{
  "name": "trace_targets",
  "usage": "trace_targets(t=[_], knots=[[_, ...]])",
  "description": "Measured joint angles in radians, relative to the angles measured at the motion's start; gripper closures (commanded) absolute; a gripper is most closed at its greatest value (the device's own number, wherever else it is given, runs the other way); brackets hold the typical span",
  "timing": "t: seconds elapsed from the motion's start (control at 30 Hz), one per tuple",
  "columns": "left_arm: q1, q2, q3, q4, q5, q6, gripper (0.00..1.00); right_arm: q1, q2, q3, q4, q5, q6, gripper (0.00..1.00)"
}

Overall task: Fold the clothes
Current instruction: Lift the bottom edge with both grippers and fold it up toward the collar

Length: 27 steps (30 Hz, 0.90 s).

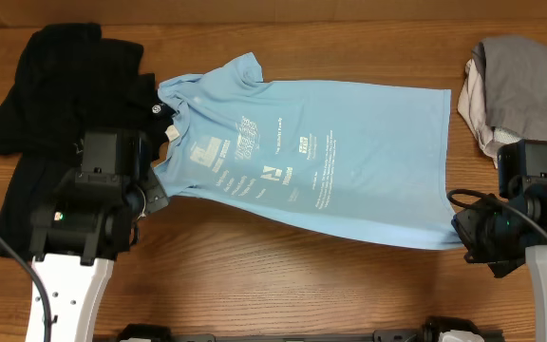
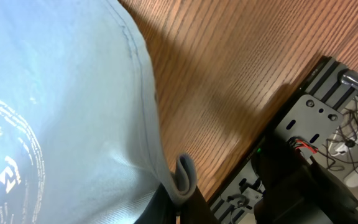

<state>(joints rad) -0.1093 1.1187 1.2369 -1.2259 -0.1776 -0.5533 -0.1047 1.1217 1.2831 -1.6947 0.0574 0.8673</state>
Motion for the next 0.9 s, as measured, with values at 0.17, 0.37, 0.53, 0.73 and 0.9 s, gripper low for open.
trace_targets(t=[0.17, 0.37, 0.53, 0.73, 0.9], knots=[[0.000, -0.055, 0.005, -0.009, 0.000, 0.000, 0.96, 0.000, -0.019, 0.000, 0.003, 0.000, -0.003, 0.96], [0.000, -0.025, 0.011, 0.019, -0.001, -0.024, 0.96, 0.000, 0.016, 0.000, 0.051, 0.003, -0.004, 0.96], [0.000, 0.095, 0.011, 0.077, -0.003, -0.037, 0.96, 0.000, 0.102, 0.001, 0.101, 0.003, -0.005, 0.96], [0.000, 0.230, 0.011, 0.229, -0.008, -0.043, 0.96, 0.000, 0.191, 0.001, 0.166, 0.018, -0.008, 0.96], [0.000, 0.339, 0.011, 0.339, -0.011, -0.043, 0.96, 0.000, 0.259, 0.001, 0.235, 0.025, -0.019, 0.96]])
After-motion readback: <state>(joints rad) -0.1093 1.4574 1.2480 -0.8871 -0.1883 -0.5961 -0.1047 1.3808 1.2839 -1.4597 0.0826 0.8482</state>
